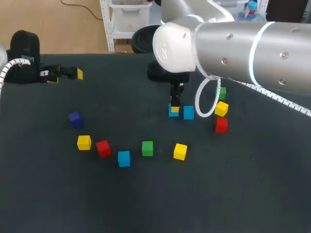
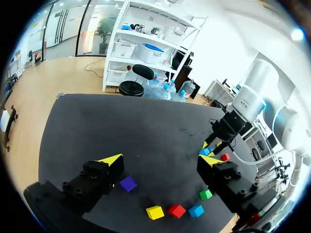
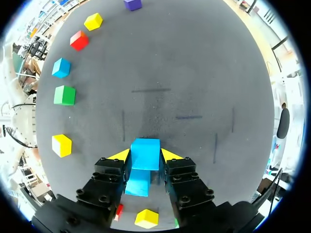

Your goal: Place the blue cubes, place green cubes on the blue cubes, place the yellow cubes on the green cubes, then place the red cubes on the yellow cubes, and place purple cube on the red cubes.

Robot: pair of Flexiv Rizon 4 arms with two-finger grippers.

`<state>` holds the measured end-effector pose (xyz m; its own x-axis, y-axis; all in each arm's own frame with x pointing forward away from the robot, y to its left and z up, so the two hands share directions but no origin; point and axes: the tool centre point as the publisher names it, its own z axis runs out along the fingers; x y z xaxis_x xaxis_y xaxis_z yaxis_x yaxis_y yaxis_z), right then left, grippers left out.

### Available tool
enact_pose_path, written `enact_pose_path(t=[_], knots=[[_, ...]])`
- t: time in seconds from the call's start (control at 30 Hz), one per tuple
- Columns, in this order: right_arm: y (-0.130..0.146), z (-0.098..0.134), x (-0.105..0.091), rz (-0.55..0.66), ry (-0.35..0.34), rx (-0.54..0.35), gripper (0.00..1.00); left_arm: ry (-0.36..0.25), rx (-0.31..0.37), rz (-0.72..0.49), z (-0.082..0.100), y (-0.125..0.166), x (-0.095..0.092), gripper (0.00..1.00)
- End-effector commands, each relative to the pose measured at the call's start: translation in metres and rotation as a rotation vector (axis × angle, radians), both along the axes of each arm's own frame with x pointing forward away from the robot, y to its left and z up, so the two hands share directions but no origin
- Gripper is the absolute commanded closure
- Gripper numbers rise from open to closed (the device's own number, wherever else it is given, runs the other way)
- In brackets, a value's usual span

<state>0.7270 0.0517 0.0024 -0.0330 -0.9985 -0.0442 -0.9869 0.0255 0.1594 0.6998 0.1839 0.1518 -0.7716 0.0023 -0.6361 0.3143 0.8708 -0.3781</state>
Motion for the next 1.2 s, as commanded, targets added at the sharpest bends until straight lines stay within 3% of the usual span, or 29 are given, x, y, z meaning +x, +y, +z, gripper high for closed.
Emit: enact_pose_path(t=[0.03,0.7,1.2], knots=[[-0.002,0.001,0.000,-0.005,0.007,0.001,1.00,-0.006,-0.006,-0.003,-0.001,0.001,0.000,0.00],[-0.004,0.007,-0.017,-0.008,0.003,0.003,1.00,-0.006,-0.006,-0.003,-0.001,0.001,0.000,0.00],[-0.006,-0.002,-0.012,-0.021,0.007,-0.006,1.00,-0.006,-0.006,-0.003,-0.001,0.001,0.000,0.00]])
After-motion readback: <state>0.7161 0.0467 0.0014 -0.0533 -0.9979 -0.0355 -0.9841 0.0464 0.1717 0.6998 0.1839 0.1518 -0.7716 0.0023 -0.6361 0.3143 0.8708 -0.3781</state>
